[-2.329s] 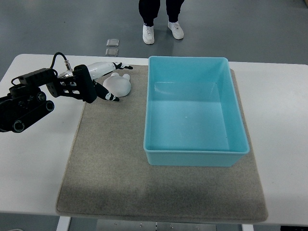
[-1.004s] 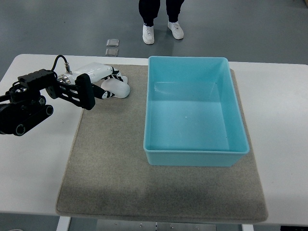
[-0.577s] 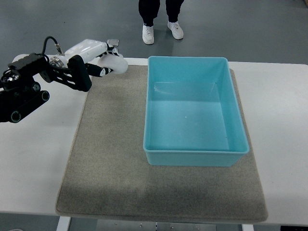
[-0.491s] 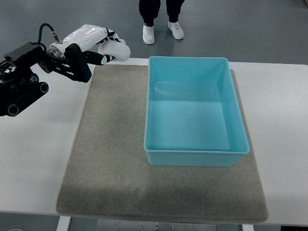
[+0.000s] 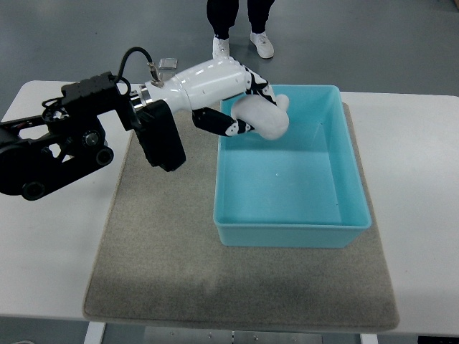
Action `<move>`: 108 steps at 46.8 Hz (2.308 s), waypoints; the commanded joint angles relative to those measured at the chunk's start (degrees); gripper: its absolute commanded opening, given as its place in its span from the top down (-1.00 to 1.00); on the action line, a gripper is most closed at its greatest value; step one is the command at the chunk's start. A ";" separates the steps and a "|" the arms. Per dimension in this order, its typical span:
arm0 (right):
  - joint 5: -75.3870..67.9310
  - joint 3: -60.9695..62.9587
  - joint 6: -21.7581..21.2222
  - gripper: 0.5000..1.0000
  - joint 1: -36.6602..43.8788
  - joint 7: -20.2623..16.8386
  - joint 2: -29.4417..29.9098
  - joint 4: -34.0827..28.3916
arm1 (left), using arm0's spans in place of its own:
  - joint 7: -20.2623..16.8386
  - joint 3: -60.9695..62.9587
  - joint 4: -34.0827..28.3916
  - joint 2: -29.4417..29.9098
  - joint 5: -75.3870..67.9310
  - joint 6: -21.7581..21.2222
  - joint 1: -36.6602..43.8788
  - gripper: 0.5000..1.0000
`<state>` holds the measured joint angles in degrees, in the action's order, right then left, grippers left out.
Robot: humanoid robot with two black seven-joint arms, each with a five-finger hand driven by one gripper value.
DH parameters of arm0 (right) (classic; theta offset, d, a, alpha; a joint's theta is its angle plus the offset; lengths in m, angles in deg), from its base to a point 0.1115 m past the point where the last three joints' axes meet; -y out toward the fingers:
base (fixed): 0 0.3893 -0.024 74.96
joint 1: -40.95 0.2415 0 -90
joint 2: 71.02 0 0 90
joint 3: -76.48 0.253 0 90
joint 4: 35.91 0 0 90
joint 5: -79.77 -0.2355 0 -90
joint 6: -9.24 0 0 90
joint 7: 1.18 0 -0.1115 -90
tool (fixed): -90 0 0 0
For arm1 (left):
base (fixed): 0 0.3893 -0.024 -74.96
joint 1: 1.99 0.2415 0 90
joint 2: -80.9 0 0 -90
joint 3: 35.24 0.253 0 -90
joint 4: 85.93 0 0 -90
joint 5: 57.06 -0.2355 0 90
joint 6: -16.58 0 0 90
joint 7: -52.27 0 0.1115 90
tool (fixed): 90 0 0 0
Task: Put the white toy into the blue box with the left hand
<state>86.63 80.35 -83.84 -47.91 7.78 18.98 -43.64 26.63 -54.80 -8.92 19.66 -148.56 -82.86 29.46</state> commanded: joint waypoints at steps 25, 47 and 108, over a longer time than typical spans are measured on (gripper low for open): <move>0.00 0.00 0.00 -0.74 0.01 0.00 0.00 0.00 | -0.29 7.87 0.33 -4.24 -0.26 0.73 1.24 -0.28; -0.01 0.00 0.00 -0.74 0.01 0.09 0.00 0.00 | -0.20 7.78 -0.19 -4.33 0.89 -0.23 2.56 -0.98; 0.00 0.00 0.00 -0.74 0.01 0.00 0.00 0.00 | 6.12 0.84 -24.80 -3.01 122.68 18.49 6.34 -1.00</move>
<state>86.63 80.35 -83.84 -47.91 7.79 18.98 -43.64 31.12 -53.47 -33.75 16.64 -30.38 -64.25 35.58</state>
